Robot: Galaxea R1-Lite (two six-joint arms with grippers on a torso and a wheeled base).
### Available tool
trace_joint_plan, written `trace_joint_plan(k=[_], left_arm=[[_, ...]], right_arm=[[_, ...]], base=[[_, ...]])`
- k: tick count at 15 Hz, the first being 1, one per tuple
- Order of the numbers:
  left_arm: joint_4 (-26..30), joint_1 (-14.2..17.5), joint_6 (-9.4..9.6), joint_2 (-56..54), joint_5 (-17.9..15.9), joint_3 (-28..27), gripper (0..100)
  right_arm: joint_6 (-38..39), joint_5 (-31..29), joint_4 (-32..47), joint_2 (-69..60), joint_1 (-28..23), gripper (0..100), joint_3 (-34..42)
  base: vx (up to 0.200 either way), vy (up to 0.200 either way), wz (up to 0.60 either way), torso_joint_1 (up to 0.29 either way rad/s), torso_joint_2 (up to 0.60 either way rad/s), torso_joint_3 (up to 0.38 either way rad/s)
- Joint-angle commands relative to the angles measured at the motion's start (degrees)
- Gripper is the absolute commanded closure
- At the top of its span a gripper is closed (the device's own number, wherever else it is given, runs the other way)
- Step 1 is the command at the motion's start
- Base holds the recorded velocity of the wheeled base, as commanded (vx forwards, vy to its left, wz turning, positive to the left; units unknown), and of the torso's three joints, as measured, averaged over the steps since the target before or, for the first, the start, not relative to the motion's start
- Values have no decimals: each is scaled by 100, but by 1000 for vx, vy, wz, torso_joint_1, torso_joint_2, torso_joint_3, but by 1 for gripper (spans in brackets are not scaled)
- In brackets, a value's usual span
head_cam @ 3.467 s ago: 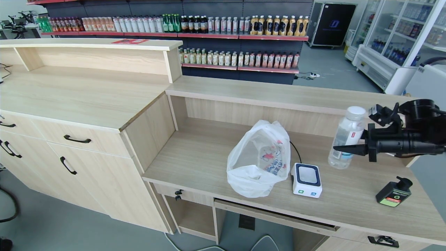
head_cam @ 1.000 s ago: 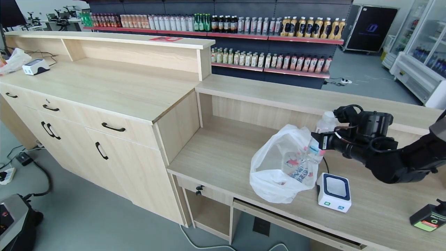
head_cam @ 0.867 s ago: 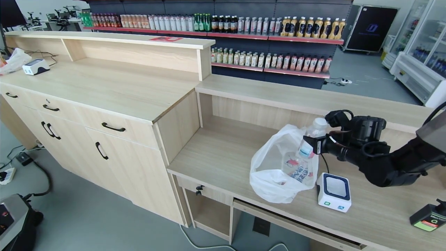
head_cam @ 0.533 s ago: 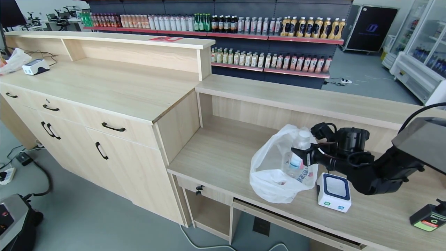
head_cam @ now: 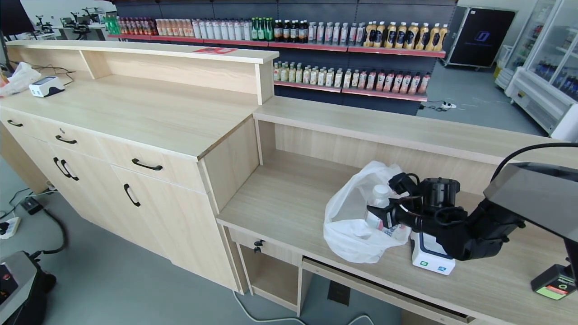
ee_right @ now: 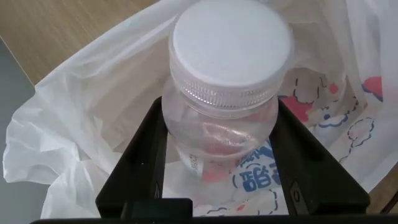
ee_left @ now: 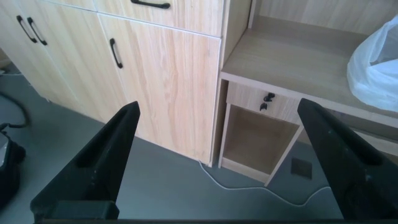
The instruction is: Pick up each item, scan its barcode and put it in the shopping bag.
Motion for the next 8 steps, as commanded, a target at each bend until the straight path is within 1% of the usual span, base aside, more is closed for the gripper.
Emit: trace_joint_plan(k=[1, 8], left_arm=[[0, 4, 0, -2, 2, 0, 0], [0, 4, 0, -2, 2, 0, 0]], right_arm=[[-1, 5, 1, 134, 6, 100, 0], [-115, 5, -79, 318, 6, 100, 35]], base=[[0, 0, 0, 0, 0, 0], [0, 0, 0, 0, 0, 0]])
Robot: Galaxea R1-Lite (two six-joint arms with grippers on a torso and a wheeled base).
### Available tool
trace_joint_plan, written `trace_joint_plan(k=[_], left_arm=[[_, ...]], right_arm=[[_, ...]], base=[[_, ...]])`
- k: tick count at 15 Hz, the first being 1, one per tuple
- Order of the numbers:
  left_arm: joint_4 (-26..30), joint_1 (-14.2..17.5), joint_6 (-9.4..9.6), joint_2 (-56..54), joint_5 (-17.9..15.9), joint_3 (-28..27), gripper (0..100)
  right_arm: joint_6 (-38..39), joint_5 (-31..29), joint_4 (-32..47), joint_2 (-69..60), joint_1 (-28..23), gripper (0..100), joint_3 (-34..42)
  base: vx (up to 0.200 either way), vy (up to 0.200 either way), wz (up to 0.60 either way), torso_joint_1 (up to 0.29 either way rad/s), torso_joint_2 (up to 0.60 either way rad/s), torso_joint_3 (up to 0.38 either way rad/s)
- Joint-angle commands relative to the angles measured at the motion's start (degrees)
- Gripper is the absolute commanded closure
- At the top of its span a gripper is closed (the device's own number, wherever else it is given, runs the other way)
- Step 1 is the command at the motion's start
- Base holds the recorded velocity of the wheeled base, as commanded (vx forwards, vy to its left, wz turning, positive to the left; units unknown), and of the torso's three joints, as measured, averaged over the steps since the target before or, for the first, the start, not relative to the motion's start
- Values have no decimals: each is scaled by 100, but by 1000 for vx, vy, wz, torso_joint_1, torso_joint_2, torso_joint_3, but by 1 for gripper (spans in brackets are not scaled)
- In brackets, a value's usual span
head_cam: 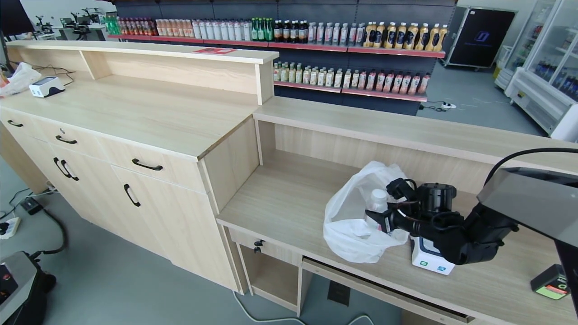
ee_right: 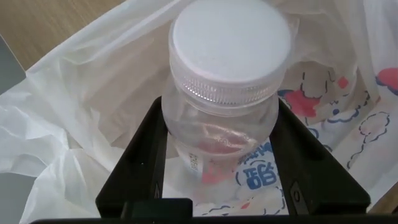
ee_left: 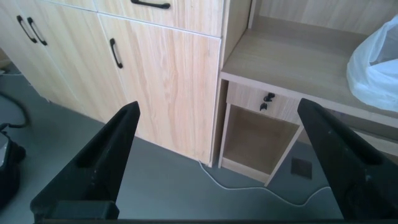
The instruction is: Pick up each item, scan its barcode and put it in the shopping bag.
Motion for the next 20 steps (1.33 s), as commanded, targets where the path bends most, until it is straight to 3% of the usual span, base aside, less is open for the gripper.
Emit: trace_joint_plan(k=[1, 4, 5, 11, 16, 18, 20], left_arm=[[0, 4, 0, 0, 4, 0, 0], [0, 4, 0, 0, 4, 0, 0], [0, 4, 0, 0, 4, 0, 0], [0, 4, 0, 0, 4, 0, 0], [0, 4, 0, 0, 4, 0, 0], [0, 4, 0, 0, 4, 0, 0], [0, 4, 0, 0, 4, 0, 0]], right_arm=[[-34, -3, 17, 70, 1, 100, 4], [-34, -3, 35, 52, 1, 100, 13], [-34, -3, 26, 8, -8, 0, 4], [-34, 6, 105, -563, -131, 0, 39], [-43, -38, 1169, -1864, -394, 0, 83], [-87, -161, 2364, -3525, -939, 0, 479], [-527, -276, 3085, -4676, -1932, 0, 1041]], base=[[0, 0, 0, 0, 0, 0], [0, 0, 0, 0, 0, 0], [0, 0, 0, 0, 0, 0], [0, 0, 0, 0, 0, 0], [0, 0, 0, 0, 0, 0], [0, 0, 0, 0, 0, 0], [0, 0, 0, 0, 0, 0]])
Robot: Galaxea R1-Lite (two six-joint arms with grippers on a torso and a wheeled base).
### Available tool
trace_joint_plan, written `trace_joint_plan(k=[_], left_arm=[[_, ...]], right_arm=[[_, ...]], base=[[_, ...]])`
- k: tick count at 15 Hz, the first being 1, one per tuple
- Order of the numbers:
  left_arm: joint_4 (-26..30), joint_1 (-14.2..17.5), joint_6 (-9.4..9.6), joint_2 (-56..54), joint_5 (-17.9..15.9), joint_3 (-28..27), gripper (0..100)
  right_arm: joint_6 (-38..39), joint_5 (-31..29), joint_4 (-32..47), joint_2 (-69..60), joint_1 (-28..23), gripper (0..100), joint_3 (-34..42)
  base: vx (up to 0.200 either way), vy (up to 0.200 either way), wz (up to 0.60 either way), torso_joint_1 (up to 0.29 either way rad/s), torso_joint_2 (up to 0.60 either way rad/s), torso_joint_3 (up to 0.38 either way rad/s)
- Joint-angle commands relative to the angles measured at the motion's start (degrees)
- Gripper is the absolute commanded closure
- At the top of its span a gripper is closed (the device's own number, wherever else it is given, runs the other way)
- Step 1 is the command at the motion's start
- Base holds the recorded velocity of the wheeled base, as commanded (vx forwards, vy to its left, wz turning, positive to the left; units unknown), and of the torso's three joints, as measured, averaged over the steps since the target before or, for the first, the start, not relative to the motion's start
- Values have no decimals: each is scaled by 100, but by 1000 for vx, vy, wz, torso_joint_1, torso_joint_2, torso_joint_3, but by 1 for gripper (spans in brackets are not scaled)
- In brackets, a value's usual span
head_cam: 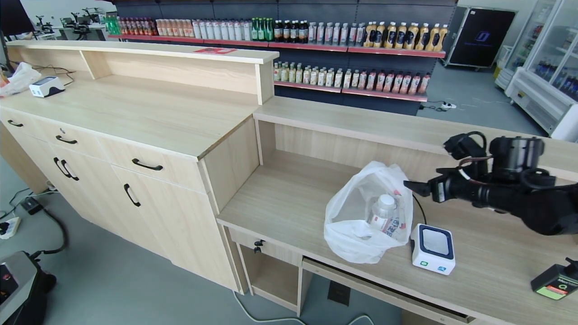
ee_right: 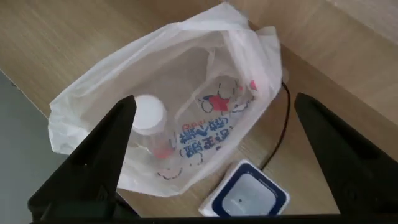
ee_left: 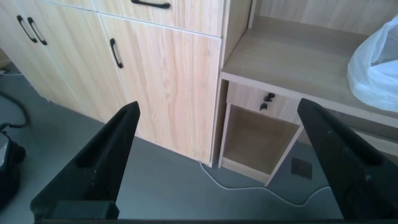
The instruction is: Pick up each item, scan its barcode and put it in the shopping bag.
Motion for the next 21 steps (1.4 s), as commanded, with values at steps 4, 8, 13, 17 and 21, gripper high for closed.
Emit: trace_joint_plan(k=[4, 8, 13, 17, 21], left_arm=[[0, 6, 2, 0, 2, 0, 0], [0, 6, 2, 0, 2, 0, 0], [0, 6, 2, 0, 2, 0, 0], [0, 6, 2, 0, 2, 0, 0], [0, 6, 2, 0, 2, 0, 0]], right_arm=[[-1001, -113, 1823, -2735, -3156, 0, 949], [-1097, -939, 1972, -2506, -4184, 0, 923], [-1555, -1203, 2201, -1074, -5098, 0, 79], [-3488, 572, 2719, -63, -4975, 0, -984], [-5369, 1328, 3589, 456, -4703, 0, -1266]], base=[[0, 0, -600, -2, 2, 1], [0, 0, -600, 0, 4, 7], [0, 0, -120, 0, 0, 0], [0, 0, 0, 0, 0, 0], [0, 0, 0, 0, 0, 0]])
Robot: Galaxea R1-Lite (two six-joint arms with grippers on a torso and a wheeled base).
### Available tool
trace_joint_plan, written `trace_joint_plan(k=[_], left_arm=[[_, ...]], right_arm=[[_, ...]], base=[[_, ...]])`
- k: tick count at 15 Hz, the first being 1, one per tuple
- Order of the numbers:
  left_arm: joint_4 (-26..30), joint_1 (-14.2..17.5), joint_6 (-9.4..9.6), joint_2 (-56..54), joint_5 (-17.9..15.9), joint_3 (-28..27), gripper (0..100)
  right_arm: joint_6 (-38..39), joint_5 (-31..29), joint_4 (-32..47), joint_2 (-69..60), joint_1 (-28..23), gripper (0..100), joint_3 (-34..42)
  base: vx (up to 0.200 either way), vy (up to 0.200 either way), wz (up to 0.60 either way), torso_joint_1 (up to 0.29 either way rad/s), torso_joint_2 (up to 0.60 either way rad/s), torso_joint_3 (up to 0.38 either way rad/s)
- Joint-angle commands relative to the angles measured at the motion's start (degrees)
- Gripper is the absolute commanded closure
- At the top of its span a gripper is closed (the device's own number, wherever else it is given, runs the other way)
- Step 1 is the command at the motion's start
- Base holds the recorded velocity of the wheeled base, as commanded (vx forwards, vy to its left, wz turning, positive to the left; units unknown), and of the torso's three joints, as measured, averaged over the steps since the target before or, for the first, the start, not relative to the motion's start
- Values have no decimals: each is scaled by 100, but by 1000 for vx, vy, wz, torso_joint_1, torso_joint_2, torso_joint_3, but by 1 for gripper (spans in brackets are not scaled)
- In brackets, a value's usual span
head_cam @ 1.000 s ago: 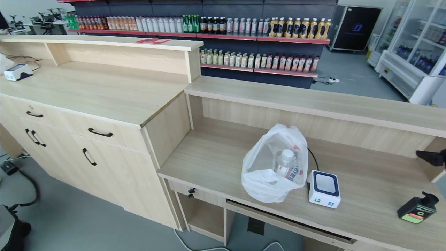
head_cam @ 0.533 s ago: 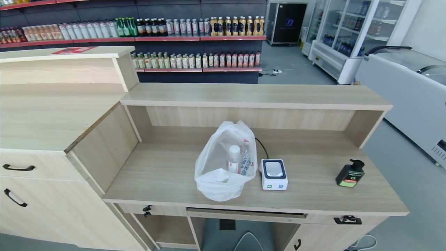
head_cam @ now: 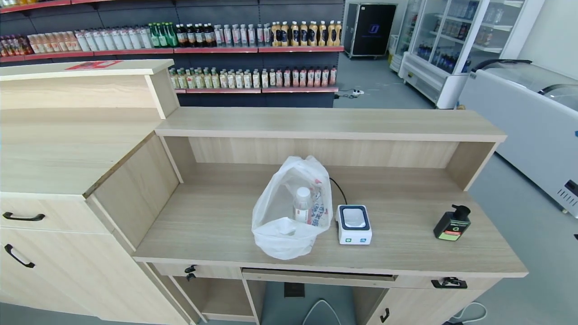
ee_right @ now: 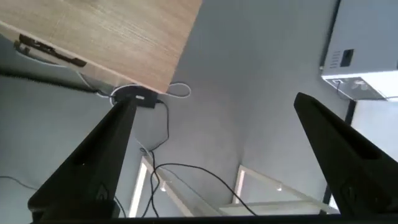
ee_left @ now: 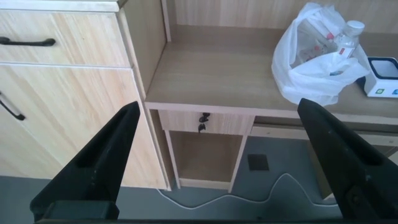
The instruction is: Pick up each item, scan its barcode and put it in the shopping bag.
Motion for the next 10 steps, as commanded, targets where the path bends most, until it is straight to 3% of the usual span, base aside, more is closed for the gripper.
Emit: trace_joint_plan(k=[1, 4, 10], left_arm=[[0, 8, 0, 0, 2, 0, 0], [0, 8, 0, 0, 2, 0, 0], [0, 8, 0, 0, 2, 0, 0]], right_arm=[[-252, 51, 196, 510, 146, 0, -67], [-137, 192, 205, 738, 304, 0, -340], [1190, 552, 214, 1389, 559, 0, -1069]], base=[[0, 0, 0, 0, 0, 0], [0, 0, 0, 0, 0, 0], [0, 0, 0, 0, 0, 0]])
